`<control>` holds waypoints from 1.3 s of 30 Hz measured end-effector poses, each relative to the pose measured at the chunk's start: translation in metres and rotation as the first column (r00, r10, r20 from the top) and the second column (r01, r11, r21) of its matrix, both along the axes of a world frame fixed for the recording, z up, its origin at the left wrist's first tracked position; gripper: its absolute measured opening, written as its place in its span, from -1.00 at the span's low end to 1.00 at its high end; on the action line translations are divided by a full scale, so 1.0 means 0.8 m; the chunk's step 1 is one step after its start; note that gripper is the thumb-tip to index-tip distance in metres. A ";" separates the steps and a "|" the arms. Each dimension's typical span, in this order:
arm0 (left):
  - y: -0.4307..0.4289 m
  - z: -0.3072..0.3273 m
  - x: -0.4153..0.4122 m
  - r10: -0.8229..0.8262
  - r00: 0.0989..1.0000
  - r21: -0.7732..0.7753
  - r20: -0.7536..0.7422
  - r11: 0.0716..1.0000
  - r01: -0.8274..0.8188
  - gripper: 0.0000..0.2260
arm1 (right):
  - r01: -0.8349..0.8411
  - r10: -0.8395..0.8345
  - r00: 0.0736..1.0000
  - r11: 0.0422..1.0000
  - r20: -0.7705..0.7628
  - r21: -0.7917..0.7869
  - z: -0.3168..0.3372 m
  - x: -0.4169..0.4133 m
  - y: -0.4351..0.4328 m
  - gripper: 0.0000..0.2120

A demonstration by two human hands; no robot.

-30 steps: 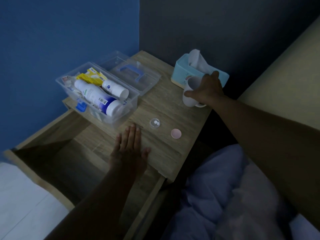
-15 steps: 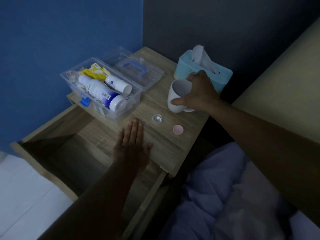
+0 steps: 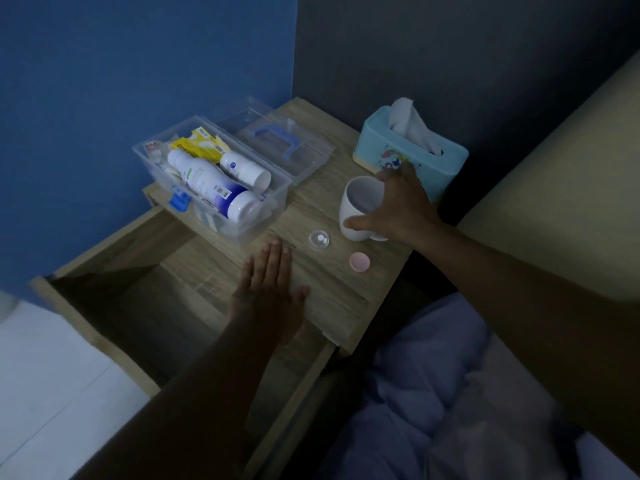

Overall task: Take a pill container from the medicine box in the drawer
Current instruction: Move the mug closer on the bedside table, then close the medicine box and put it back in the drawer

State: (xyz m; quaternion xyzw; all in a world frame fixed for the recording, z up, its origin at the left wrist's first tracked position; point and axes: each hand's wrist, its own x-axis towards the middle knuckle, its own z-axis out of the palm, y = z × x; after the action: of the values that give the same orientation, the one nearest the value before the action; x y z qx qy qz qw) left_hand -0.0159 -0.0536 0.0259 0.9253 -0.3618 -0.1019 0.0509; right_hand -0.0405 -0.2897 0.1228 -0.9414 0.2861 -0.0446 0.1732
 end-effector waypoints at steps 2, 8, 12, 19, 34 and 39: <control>-0.001 0.009 0.006 -0.025 0.998 -0.002 -0.056 1.000 0.025 -0.33 | -0.031 0.030 0.997 0.999 -0.072 -0.013 0.009 0.000 0.001 0.07; 0.056 0.032 0.029 -0.143 0.984 -0.247 -0.107 0.962 0.113 -0.39 | -0.176 0.176 0.984 0.984 0.011 -0.002 0.050 0.013 0.012 -0.04; 0.097 0.033 0.047 0.091 0.979 -0.297 -0.183 0.944 -0.143 -0.47 | -0.203 0.160 0.963 0.960 0.218 0.193 0.052 0.044 0.050 -0.35; 0.109 0.064 0.113 0.355 0.907 -0.412 -0.225 0.809 -0.419 -0.31 | 0.168 -0.321 0.940 0.730 0.116 0.663 0.022 0.117 0.114 -0.20; 0.104 0.071 0.170 0.098 0.994 -0.263 -0.045 0.959 -0.106 -0.28 | 0.033 -0.593 0.798 0.223 0.109 0.974 0.027 0.161 0.099 -0.39; 0.104 0.079 0.172 0.111 0.985 -0.267 -0.135 0.953 -0.144 -0.22 | 0.012 -0.640 0.737 0.331 0.216 0.943 0.049 0.160 0.096 -0.24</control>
State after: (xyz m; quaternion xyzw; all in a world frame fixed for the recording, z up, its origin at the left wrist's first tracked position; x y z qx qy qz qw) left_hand 0.1219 0.0297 0.0894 0.9230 -0.3080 -0.1018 0.2072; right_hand 0.0873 -0.2131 0.1623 -0.5497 0.3926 -0.1926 0.7118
